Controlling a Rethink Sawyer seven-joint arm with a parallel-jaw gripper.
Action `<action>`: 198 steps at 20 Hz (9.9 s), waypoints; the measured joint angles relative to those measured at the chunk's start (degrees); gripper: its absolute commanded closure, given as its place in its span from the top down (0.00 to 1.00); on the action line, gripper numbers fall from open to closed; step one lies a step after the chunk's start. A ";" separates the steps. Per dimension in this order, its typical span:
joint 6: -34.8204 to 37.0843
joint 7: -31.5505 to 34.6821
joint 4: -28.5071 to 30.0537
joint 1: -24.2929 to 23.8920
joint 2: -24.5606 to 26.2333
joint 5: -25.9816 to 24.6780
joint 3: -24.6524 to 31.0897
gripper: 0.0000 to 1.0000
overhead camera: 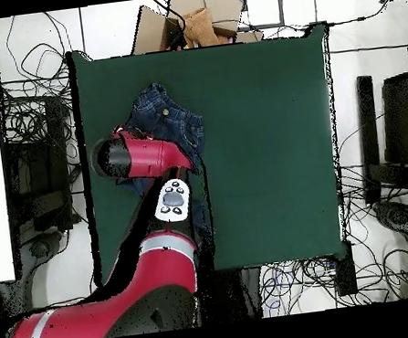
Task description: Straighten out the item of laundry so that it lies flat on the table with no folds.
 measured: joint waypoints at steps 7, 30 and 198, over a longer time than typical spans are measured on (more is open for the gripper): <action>0.01 0.00 -2.23 -0.09 2.89 0.00 0.02 0.00; -0.99 0.00 -3.04 -9.19 3.25 -10.31 4.96 0.00; -6.86 -12.46 22.49 -44.64 -14.77 -50.85 17.37 0.00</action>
